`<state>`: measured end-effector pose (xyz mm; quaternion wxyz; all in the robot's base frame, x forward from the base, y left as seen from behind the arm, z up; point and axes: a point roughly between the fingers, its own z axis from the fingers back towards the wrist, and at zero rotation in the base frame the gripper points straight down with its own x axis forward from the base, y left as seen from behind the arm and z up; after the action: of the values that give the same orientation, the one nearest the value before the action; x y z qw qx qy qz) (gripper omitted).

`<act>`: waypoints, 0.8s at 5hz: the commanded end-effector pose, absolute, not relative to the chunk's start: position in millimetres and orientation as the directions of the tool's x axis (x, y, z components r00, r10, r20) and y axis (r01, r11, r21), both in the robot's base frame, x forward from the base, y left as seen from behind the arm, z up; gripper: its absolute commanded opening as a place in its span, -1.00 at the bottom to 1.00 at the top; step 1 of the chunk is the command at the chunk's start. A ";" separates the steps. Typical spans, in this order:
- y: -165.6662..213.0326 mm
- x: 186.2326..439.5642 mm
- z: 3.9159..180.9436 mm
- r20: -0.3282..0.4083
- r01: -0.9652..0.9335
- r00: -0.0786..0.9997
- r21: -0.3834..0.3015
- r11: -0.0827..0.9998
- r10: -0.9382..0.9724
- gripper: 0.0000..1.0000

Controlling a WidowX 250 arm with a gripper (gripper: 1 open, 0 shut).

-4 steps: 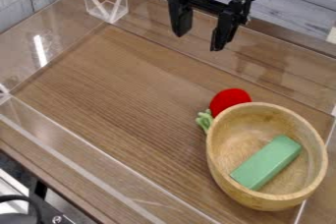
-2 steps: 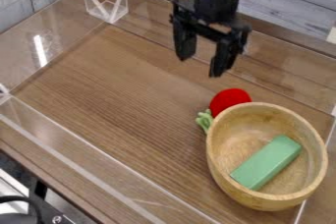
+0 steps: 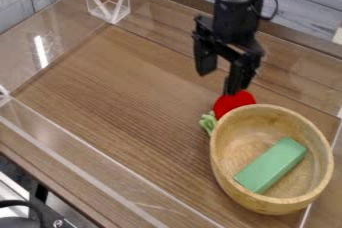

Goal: Move the red object to the left side of the table

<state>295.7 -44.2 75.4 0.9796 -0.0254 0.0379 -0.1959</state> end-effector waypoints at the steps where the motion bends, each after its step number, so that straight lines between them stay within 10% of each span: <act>1: -53.3 302.2 75.7 -0.013 0.430 0.902 -0.065 0.900 -0.432 1.00; 2: -56.7 305.1 65.0 0.011 0.455 0.890 -0.075 0.887 -0.456 1.00; 3: -56.8 307.8 58.0 0.017 0.464 0.885 -0.079 0.882 -0.465 -1.00; 4: -56.2 309.0 52.7 0.014 0.468 0.883 -0.082 0.880 -0.468 -1.00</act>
<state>305.6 -56.6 44.5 0.9698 -0.0447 0.0174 -0.2391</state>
